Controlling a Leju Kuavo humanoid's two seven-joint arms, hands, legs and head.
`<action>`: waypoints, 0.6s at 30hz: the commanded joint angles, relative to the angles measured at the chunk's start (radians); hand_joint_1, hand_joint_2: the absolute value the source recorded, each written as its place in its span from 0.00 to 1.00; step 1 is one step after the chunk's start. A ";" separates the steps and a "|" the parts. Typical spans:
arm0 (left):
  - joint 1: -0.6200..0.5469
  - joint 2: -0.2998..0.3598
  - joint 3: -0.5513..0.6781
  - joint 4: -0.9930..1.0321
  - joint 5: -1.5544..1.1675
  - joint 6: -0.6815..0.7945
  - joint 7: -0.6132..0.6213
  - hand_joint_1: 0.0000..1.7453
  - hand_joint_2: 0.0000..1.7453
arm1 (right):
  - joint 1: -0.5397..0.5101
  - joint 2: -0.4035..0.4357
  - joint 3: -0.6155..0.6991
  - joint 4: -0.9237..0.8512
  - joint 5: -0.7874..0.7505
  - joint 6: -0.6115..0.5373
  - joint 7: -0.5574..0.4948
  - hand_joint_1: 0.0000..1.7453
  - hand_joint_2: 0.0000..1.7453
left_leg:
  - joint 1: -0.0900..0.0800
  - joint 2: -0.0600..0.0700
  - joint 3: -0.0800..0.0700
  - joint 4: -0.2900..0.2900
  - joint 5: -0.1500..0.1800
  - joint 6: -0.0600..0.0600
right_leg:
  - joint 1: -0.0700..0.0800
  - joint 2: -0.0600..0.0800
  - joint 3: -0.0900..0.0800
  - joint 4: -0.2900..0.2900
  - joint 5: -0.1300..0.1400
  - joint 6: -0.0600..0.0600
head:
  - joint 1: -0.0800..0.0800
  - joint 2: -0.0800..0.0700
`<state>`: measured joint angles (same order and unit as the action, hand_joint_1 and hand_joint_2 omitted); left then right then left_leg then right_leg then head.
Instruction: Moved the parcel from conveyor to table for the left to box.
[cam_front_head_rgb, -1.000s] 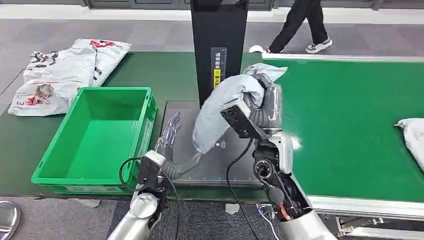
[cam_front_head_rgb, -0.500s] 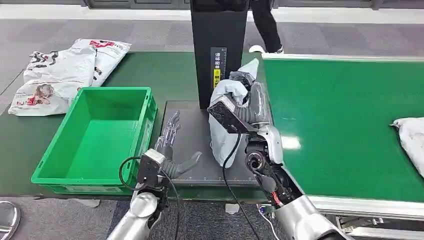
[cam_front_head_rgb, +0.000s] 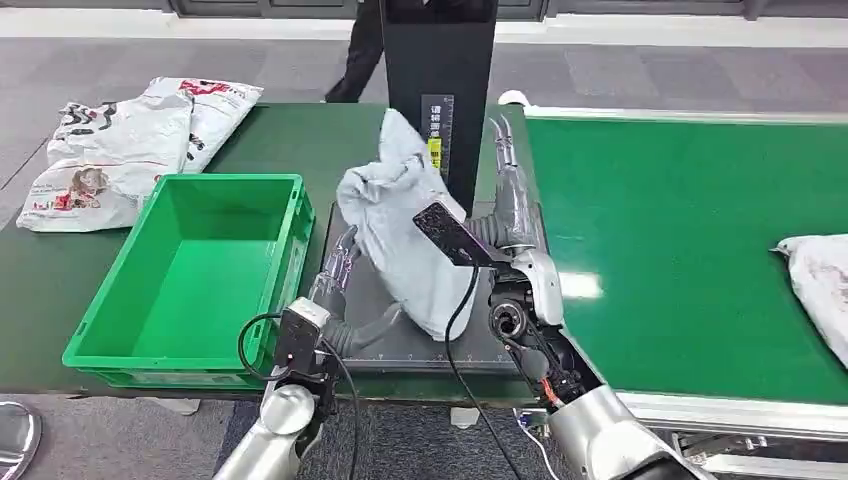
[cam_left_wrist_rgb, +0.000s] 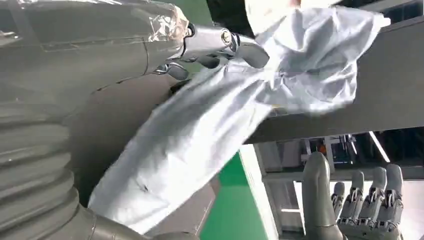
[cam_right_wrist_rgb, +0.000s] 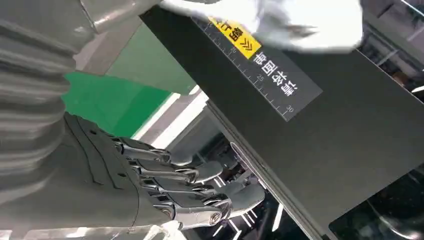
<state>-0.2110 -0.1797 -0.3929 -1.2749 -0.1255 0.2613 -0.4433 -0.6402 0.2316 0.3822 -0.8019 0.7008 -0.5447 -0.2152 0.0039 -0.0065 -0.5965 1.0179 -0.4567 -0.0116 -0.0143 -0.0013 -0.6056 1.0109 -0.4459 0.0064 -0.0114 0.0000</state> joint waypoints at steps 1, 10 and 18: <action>-0.010 0.028 0.019 0.016 -0.002 0.010 0.011 0.00 1.00 | -0.030 -0.022 0.052 0.086 -0.039 0.004 0.012 0.00 1.00 | 0.001 0.001 0.001 -0.001 0.000 0.000 | 0.001 0.001 0.001 -0.001 0.000 0.000 | 0.000 0.000; 0.045 0.031 0.071 -0.038 -0.030 0.020 0.017 0.00 1.00 | 0.100 -0.073 -0.003 -0.127 -0.064 -0.076 -0.024 0.00 1.00 | 0.001 0.000 0.004 -0.003 0.000 0.000 | 0.001 -0.001 0.004 -0.004 0.000 -0.001 | 0.000 0.000; 0.068 0.032 0.081 -0.047 -0.046 0.027 0.012 0.00 1.00 | 0.285 -0.137 -0.062 -0.650 -0.072 -0.153 -0.047 0.00 1.00 | 0.000 -0.002 0.002 -0.001 -0.001 0.001 | 0.001 -0.003 0.002 -0.002 -0.002 0.000 | 0.000 0.000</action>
<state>-0.1456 -0.1621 -0.3696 -1.3329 -0.1660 0.2861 -0.4303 -0.4710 0.1712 0.3777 -1.0608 0.6161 -0.6752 -0.2682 0.0037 -0.0064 -0.5966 1.0179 -0.4579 -0.0114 -0.0144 -0.0013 -0.6064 1.0106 -0.4464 0.0064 -0.0114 0.0000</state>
